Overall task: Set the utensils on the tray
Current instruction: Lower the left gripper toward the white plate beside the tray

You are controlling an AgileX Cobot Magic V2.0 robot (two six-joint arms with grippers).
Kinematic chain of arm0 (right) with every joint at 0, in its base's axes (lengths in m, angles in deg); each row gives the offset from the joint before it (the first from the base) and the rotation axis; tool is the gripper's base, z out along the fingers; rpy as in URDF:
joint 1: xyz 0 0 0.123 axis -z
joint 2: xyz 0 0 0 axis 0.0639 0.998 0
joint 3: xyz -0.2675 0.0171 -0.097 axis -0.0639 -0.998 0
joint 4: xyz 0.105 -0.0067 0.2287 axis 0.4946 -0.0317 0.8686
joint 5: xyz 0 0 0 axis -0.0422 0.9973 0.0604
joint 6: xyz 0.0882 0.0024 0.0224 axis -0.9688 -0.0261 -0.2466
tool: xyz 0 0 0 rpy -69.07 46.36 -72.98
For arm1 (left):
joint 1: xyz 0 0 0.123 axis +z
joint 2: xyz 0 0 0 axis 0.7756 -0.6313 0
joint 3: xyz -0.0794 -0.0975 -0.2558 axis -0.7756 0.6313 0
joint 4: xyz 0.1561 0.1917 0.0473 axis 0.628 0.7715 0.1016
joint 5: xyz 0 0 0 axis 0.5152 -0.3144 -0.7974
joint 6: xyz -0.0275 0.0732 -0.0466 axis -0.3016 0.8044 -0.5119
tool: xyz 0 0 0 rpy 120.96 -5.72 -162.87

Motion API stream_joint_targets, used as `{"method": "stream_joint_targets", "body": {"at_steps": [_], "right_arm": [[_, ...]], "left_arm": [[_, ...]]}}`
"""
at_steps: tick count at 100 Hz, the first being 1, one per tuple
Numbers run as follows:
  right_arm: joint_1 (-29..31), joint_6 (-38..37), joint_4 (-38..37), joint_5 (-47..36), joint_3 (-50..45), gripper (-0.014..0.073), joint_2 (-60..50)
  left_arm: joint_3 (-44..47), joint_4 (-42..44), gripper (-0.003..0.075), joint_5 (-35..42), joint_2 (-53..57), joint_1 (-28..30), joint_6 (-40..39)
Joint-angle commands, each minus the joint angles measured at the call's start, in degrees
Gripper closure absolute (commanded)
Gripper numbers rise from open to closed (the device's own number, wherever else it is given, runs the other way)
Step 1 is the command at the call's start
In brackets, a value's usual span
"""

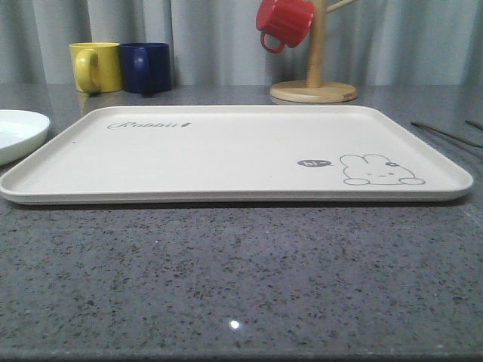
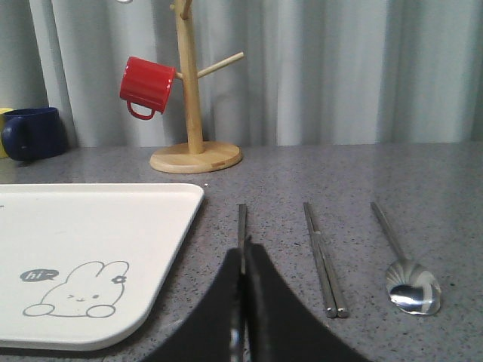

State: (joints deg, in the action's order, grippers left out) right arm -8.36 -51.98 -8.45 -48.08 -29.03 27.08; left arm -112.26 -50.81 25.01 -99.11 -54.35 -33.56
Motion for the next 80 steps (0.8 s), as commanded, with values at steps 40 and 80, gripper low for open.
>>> {"method": "stream_joint_targets", "body": {"at_steps": [40, 80], "right_arm": [[0.41, 0.46, 0.17, -4.80, -0.15, 0.0662, -1.07], [0.41, 0.46, 0.17, -4.80, -0.15, 0.0662, -1.07]], "left_arm": [[-9.16, -0.30, 0.0739, -4.59, -17.72, 0.10, -0.44], [-9.16, -0.30, 0.0263, -5.49, -18.21, 0.10, -0.44]]}}
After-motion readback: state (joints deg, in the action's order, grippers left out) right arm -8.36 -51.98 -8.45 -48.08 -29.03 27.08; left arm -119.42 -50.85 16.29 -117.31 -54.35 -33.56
